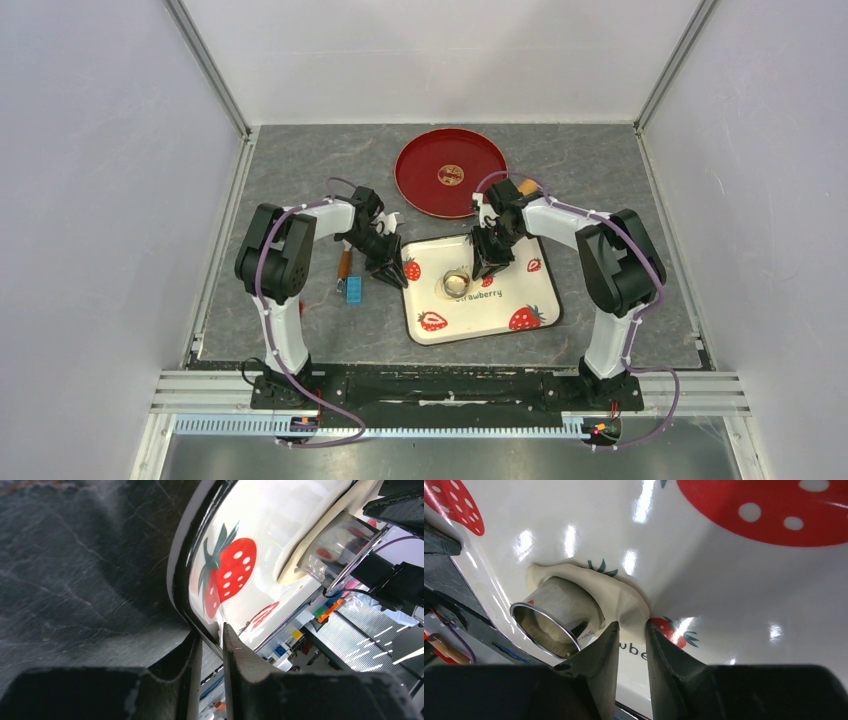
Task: Roll out the dumpling wrappers from the dough
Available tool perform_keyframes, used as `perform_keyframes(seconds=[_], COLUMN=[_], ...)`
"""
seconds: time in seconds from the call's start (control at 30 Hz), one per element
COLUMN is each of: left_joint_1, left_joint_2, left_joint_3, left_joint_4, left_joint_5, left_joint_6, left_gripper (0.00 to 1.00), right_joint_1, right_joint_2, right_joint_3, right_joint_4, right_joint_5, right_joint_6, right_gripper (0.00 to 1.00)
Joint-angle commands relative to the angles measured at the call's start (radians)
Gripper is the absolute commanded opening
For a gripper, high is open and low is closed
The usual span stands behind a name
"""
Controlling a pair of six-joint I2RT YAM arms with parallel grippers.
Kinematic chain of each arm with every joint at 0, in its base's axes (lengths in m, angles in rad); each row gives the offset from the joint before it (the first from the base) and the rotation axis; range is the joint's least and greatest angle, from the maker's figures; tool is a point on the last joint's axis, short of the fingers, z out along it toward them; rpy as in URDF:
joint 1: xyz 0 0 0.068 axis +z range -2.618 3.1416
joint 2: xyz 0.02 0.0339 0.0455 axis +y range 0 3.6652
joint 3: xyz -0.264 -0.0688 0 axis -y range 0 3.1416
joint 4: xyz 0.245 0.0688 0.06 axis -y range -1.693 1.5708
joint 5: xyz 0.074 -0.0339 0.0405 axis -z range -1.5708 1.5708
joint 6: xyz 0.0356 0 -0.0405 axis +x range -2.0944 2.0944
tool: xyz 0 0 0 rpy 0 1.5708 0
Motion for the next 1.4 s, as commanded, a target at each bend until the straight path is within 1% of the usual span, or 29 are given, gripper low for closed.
perform_keyframes(seconds=[0.0, 0.23, 0.27, 0.37, 0.43, 0.6, 0.83, 1.07, 1.37], left_joint_1=[-0.005, -0.007, -0.007, -0.009, -0.008, -0.008, -0.013, -0.017, -0.023], left_joint_2=[0.024, 0.044, 0.046, 0.055, 0.060, 0.063, 0.070, 0.072, 0.078], left_joint_3=[0.029, 0.047, 0.050, 0.058, 0.061, 0.063, 0.068, 0.070, 0.069], left_joint_4=[0.044, 0.037, 0.037, 0.027, 0.018, -0.001, -0.027, -0.038, -0.049], left_joint_5=[0.002, 0.010, 0.011, 0.006, -0.005, -0.035, -0.086, -0.120, -0.144], left_joint_6=[-0.018, -0.015, -0.016, -0.011, -0.005, 0.008, 0.027, 0.035, 0.046], left_gripper=[0.25, 0.24, 0.24, 0.23, 0.22, 0.21, 0.20, 0.18, 0.17], right_joint_1=[0.021, 0.040, 0.041, 0.042, 0.041, 0.037, 0.003, -0.038, -0.055], right_joint_2=[0.047, 0.079, 0.084, 0.091, 0.077, 0.024, -0.015, -0.017, 0.021], right_joint_3=[-0.042, -0.077, -0.085, -0.098, -0.094, -0.033, 0.066, 0.109, 0.150], right_joint_4=[0.028, 0.058, 0.065, 0.074, 0.066, 0.025, -0.047, -0.085, -0.098], right_joint_5=[0.027, 0.023, 0.023, 0.036, 0.067, 0.131, 0.165, 0.182, 0.197], right_joint_6=[-0.019, -0.018, -0.018, -0.021, -0.022, -0.019, -0.019, -0.048, -0.070], right_gripper=[0.27, 0.27, 0.25, 0.05, 0.00, 0.00, 0.00, 0.00, 0.00])
